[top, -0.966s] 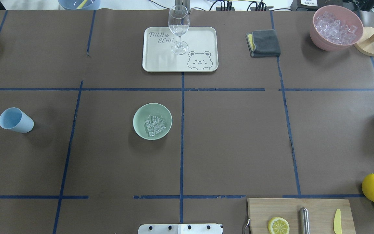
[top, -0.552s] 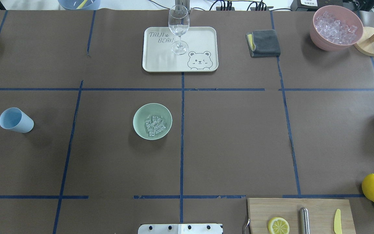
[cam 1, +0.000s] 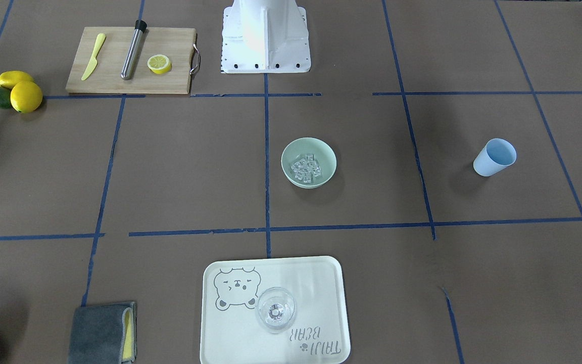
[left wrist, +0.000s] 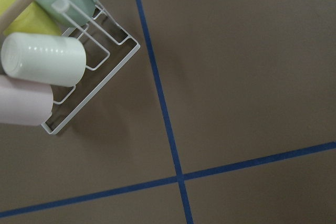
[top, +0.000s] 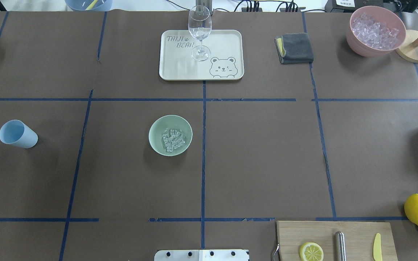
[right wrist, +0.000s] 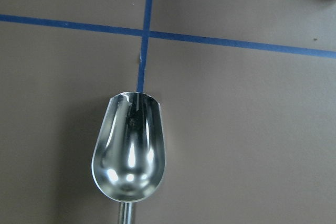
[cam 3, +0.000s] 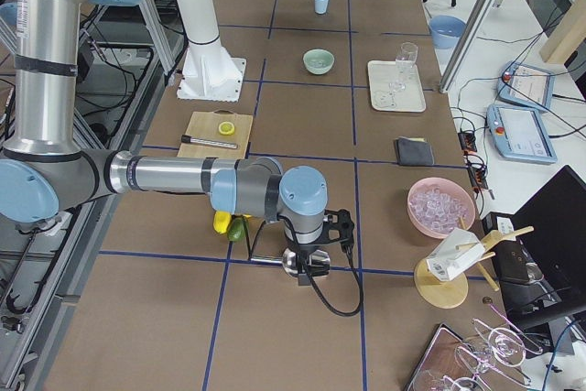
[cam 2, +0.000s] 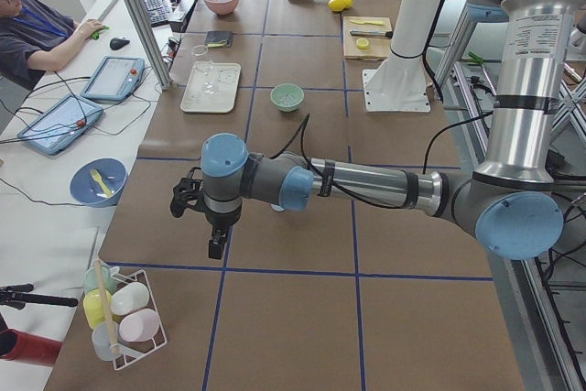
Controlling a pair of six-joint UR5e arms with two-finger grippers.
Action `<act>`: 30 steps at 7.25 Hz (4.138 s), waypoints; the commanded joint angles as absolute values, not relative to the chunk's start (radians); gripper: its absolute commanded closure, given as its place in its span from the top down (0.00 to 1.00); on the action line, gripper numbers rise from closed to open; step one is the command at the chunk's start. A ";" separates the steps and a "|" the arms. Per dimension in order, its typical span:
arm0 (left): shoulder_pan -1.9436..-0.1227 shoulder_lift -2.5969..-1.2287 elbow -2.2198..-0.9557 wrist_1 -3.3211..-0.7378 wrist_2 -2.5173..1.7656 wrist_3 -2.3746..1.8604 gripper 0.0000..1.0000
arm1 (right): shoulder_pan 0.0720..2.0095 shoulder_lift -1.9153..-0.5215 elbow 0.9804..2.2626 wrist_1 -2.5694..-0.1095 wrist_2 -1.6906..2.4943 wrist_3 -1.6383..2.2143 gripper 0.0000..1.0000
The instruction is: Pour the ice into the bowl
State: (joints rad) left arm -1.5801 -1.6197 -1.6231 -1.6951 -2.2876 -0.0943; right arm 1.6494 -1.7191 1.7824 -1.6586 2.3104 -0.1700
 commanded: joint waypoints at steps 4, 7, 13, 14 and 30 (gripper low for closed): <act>-1.591 -1.575 -1.649 -1.680 -2.298 -0.092 1.00 | 1.389 -1.651 2.089 -1.635 2.431 0.270 1.00; -1.589 -1.565 -1.638 -1.566 -2.299 0.239 1.00 | 1.066 -1.426 2.092 -1.554 2.277 0.646 1.00; -1.592 -1.578 -1.669 -1.528 -2.302 0.239 1.00 | 0.565 -0.905 1.848 -1.675 1.853 1.252 1.00; -1.592 -1.578 -1.669 -1.528 -2.303 0.239 1.00 | 0.545 -0.822 1.738 -1.675 1.845 1.276 1.00; -1.592 -1.583 -1.671 -1.532 -2.304 0.239 1.00 | 0.488 -0.716 1.567 -1.549 1.814 1.339 0.00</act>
State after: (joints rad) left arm -1.5925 -1.5825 -1.6705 -1.5313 -2.3039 0.2397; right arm 0.4686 -0.6659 1.4645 -1.5444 1.7895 1.3382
